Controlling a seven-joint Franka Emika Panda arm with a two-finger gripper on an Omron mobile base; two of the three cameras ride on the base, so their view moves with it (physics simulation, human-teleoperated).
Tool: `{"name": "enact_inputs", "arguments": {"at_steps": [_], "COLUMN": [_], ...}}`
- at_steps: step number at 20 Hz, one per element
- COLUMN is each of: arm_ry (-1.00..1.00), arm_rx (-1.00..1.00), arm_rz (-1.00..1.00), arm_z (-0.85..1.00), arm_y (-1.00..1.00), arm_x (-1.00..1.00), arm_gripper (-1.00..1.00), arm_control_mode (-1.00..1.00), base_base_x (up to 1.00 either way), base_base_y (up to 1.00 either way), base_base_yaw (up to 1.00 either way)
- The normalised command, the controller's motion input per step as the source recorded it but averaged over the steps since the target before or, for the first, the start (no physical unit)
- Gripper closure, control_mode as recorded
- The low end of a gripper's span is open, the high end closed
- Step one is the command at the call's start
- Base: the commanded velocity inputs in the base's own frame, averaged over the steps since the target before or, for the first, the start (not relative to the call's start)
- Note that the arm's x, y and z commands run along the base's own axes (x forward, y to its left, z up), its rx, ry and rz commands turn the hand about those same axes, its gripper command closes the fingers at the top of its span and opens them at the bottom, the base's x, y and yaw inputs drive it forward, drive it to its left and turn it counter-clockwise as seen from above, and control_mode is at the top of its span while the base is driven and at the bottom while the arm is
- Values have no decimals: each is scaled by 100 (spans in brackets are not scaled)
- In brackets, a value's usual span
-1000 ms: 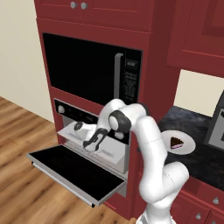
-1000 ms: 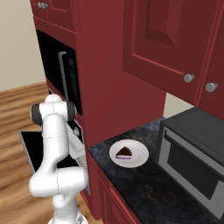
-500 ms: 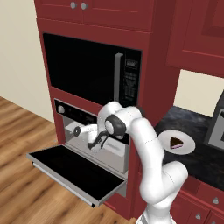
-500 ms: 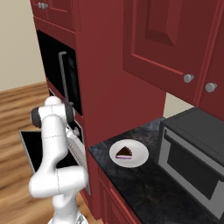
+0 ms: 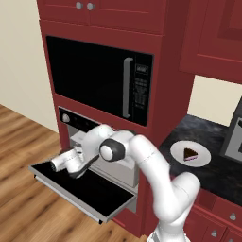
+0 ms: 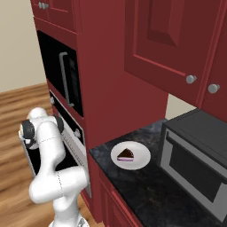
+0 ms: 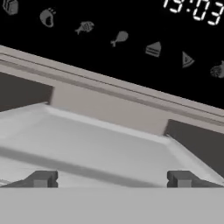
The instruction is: Take the baked cake out of the oven and place it on the plate for cooling. Then close the oven door.
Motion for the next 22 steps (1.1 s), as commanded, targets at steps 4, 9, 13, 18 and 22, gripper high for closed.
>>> {"name": "enact_inputs", "arguments": {"at_steps": [4,9,13,18,22], "arm_ry": [-52,-5,1,1,-1], "arm_rx": [8,44,65,66,64], "arm_rz": [0,-1,-2,-6,-5], "arm_z": [-10,31,61,25,0], "arm_y": [67,-8,-65,-74,-75], "arm_x": [-100,-100,-100,-100,-100], "arm_gripper": [-100,-100,-100,-100,-100], "arm_control_mode": [-100,-100,-100,-100,-100], "base_base_x": [0,0,0,0,0], "base_base_y": [0,0,0,0,0], "base_base_yaw": [0,0,0,0,0]}}
